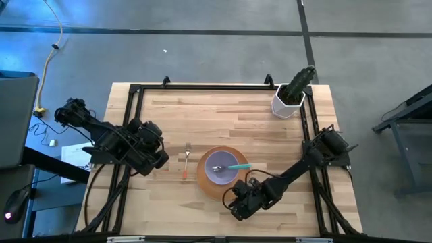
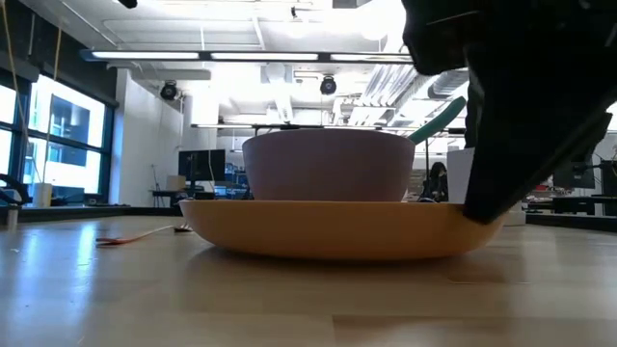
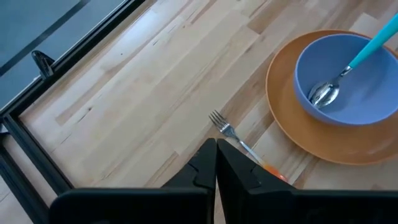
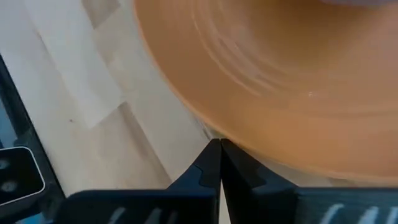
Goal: Set table place
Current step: Adjust the orange plate, then return to Home Position
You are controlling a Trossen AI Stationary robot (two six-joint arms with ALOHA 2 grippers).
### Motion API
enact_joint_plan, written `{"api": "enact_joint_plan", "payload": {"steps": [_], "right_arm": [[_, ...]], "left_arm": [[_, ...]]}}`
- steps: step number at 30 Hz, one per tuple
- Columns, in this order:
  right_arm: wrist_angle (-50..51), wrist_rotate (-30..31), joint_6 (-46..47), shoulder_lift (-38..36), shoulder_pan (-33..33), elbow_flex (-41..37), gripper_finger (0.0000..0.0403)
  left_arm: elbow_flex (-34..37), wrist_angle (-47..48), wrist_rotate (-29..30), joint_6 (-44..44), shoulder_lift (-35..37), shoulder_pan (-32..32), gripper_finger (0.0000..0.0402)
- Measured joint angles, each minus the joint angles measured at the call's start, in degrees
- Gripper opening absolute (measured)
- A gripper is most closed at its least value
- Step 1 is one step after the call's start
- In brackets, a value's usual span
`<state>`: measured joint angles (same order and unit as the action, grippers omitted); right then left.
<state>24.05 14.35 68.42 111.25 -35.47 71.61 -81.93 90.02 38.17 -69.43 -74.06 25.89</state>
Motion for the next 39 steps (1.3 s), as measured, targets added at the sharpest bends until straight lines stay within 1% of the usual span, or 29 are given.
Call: {"api": "enact_joint_plan", "payload": {"steps": [6,10,16,23,30,32,35,37,39], "right_arm": [[-3.9,-0.9,-0.1,1.9,0.2,0.0,0.0],[-3.8,0.1,-0.4,2.1,0.8,0.0,0.0],[-3.6,2.0,-3.6,2.2,3.0,0.0,0.0],[-3.3,1.8,-8.1,2.2,5.2,0.0,0.0],[-1.6,-0.1,-8.3,1.3,5.7,0.2,0.0],[0.3,-0.8,-8.3,0.2,5.4,1.9,0.0],[9.2,-0.4,-8.7,-2.3,4.5,6.1,0.0],[18.5,2.1,-9.6,-3.9,3.9,10.3,0.0],[30.2,6.2,-9.9,-5.6,3.2,15.1,0.0]], "left_arm": [[0.0,0.0,0.0,0.0,0.0,0.0,0.0],[0.0,0.0,0.0,0.0,0.0,0.0,0.0],[0.0,0.0,0.0,0.2,0.0,0.0,0.0],[0.0,0.0,0.0,0.2,0.0,0.0,0.0],[0.0,0.0,-0.2,0.2,0.0,0.0,0.0],[0.0,0.0,-0.2,0.2,0.0,0.0,0.0],[0.0,0.0,-0.2,0.2,0.0,0.0,0.0],[0.0,0.0,-0.1,0.2,0.0,0.0,0.0],[0.0,0.0,0.8,0.3,0.0,0.0,0.0]]}}
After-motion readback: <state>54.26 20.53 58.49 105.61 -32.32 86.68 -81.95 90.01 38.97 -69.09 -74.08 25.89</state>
